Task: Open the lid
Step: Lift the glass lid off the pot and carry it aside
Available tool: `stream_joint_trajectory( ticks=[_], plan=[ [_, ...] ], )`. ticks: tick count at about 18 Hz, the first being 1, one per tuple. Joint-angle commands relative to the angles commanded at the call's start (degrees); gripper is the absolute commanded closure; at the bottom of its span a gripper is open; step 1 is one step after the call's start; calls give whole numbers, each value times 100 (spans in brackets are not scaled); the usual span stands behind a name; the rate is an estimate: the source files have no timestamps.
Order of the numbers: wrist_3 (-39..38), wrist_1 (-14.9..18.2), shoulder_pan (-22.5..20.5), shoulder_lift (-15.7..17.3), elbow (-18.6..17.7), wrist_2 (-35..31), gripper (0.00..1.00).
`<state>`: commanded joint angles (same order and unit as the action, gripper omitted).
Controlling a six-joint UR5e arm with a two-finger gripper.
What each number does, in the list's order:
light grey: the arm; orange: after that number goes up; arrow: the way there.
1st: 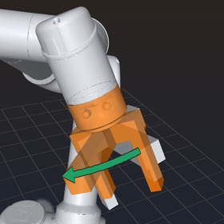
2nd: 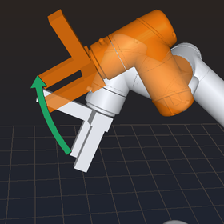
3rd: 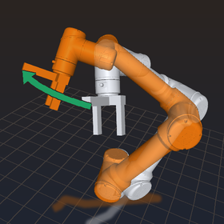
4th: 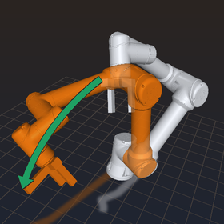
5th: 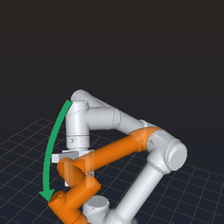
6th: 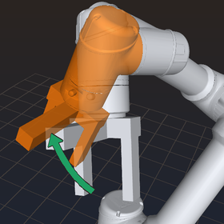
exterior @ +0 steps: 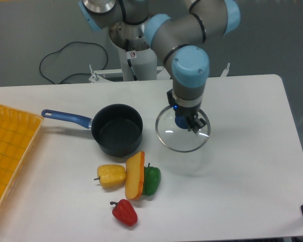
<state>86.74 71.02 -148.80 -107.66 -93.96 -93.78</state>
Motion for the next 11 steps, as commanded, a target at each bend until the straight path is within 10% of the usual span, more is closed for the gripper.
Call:
stream_joint_trajectory(
  ticks=[11],
  plan=[
    [229,-291,-220,-194,0,0,58]
  ],
)
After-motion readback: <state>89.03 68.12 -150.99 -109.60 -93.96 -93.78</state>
